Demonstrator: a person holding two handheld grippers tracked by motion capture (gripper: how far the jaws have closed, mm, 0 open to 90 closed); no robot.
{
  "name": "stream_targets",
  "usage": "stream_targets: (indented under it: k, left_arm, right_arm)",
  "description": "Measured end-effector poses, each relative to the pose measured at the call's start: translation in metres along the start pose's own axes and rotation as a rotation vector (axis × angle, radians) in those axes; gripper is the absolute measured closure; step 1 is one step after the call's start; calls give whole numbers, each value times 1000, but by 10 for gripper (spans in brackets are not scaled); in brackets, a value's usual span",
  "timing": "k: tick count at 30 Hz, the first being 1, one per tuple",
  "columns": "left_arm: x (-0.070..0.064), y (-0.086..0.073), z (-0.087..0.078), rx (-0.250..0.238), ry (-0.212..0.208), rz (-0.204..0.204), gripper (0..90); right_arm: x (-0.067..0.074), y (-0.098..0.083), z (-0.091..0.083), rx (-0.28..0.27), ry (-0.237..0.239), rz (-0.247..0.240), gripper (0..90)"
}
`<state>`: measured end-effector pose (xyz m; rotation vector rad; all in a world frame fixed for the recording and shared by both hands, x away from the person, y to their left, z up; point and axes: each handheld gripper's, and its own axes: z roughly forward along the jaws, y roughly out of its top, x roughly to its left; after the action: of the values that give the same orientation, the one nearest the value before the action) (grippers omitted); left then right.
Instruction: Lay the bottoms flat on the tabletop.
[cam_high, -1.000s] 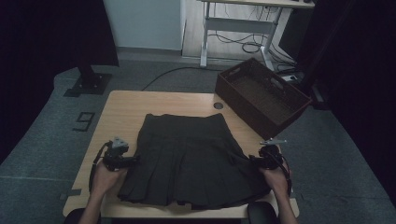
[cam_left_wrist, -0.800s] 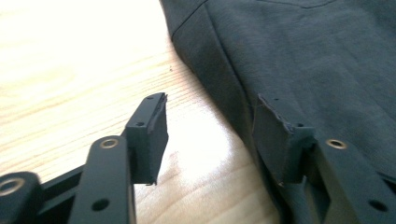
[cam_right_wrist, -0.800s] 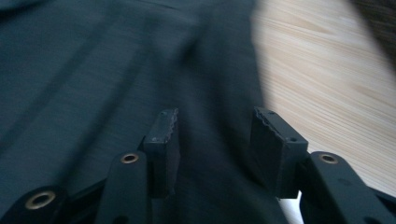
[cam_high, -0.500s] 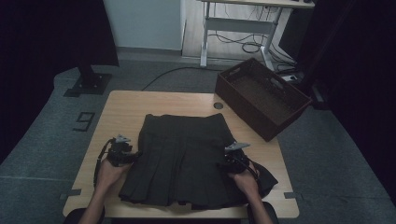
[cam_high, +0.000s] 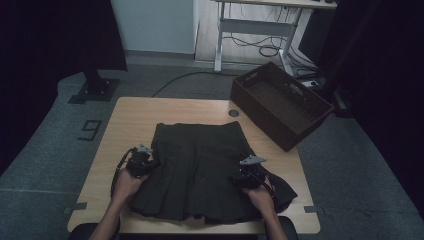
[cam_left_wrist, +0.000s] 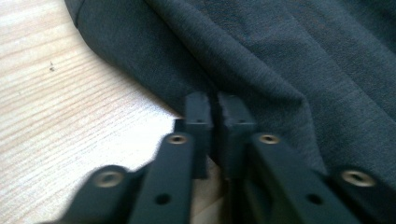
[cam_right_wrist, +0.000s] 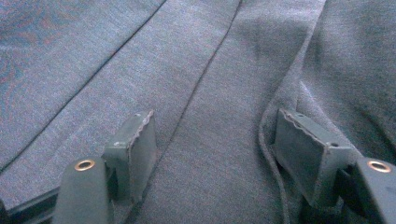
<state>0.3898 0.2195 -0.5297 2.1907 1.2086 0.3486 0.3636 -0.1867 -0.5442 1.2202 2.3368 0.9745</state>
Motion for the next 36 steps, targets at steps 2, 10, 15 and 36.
stream_targets:
  k: [2,10,15,36]
  left_arm:
    - [3,2,-4,-3,20,11,888]
    - [18,37,-78,-161,186,33,895]
    - [17,35,-48,10,237,116,818]
    - [32,-58,-49,4,41,-63,715]
  right_arm:
    - [-1,0,0,-2,3,-3,308]
    - [-2,0,0,0,-3,-2,319]
    - [-3,-1,-1,-6,-1,-2,320]
    - [-4,-4,-1,-29,4,2,317]
